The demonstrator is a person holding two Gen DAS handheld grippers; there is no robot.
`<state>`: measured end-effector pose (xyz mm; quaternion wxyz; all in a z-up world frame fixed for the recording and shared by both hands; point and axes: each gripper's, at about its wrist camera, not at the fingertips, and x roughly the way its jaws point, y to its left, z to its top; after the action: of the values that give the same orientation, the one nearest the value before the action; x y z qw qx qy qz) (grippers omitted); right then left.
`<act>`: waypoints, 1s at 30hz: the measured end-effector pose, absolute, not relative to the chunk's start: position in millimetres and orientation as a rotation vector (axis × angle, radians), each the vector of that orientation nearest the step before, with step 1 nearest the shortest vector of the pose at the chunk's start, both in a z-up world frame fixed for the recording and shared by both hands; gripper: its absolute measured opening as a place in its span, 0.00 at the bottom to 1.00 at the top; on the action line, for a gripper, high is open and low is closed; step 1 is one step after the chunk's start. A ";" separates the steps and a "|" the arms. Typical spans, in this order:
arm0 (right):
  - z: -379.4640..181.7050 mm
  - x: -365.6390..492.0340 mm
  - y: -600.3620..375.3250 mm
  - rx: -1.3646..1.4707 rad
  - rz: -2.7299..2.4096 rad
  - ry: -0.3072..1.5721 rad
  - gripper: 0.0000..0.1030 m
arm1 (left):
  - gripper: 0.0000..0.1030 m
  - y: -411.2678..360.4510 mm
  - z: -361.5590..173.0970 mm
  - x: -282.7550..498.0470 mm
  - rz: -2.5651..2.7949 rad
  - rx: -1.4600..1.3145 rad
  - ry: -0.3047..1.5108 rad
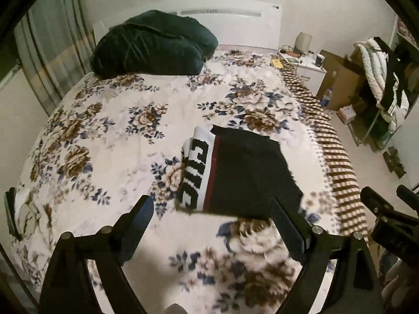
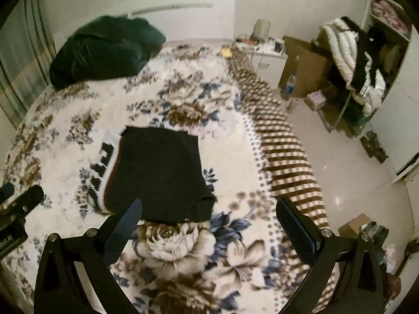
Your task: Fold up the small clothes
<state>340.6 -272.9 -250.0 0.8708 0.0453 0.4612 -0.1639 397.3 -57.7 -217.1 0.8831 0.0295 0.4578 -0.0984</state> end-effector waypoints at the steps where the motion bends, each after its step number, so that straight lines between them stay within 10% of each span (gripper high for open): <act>1: -233.0 325.2 -269.7 0.100 -0.342 0.950 1.00 | 0.88 -54.2 -205.0 384.6 -0.203 0.046 0.954; 27: 30.6 52.4 -189.1 0.060 -0.265 0.702 1.00 | 0.88 -22.0 -26.6 174.6 -0.197 0.040 0.746; 30: 40.6 38.0 -184.4 0.055 -0.272 0.686 1.00 | 1.00 -20.6 -23.0 168.8 -0.195 0.040 0.732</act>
<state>38.0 -184.4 40.6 0.9323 0.0269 0.3354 -0.1328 168.8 -20.6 -23.0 0.9289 0.0197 0.3573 -0.0952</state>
